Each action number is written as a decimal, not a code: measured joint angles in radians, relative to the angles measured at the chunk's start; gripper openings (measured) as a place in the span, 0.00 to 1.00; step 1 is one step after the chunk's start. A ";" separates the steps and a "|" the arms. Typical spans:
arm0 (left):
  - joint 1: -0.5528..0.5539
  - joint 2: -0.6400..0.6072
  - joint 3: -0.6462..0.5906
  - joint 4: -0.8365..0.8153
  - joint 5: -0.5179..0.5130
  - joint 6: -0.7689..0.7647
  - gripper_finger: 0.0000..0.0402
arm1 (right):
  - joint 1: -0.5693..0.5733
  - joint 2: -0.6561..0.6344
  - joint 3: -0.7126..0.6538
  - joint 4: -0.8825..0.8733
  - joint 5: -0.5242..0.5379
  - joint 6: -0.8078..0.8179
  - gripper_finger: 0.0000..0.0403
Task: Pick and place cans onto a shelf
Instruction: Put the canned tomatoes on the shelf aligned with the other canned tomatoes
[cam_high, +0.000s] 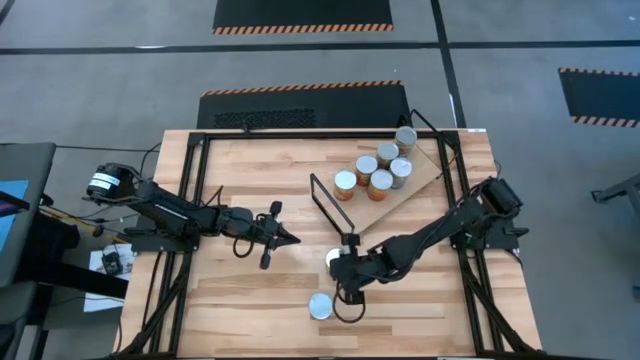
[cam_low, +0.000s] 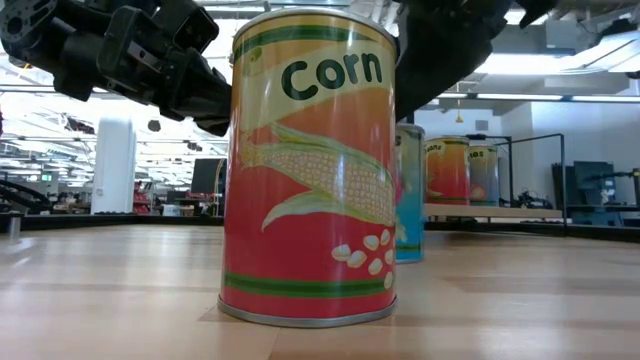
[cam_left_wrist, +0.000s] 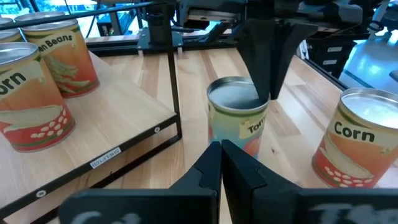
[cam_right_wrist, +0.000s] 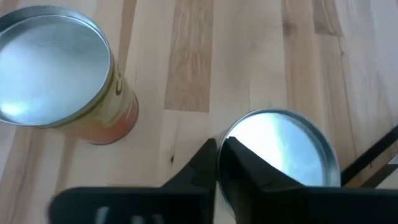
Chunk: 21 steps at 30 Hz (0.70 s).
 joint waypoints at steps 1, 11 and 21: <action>0.000 0.000 0.000 0.001 0.000 0.000 0.00 | -0.003 -0.001 0.000 -0.008 -0.010 0.006 0.11; 0.000 0.000 0.000 0.001 0.000 0.000 0.00 | 0.044 -0.101 -0.008 -0.127 -0.068 0.063 0.02; 0.000 0.000 0.000 0.002 -0.006 -0.001 0.00 | 0.151 -0.287 -0.005 -0.521 -0.004 0.460 0.01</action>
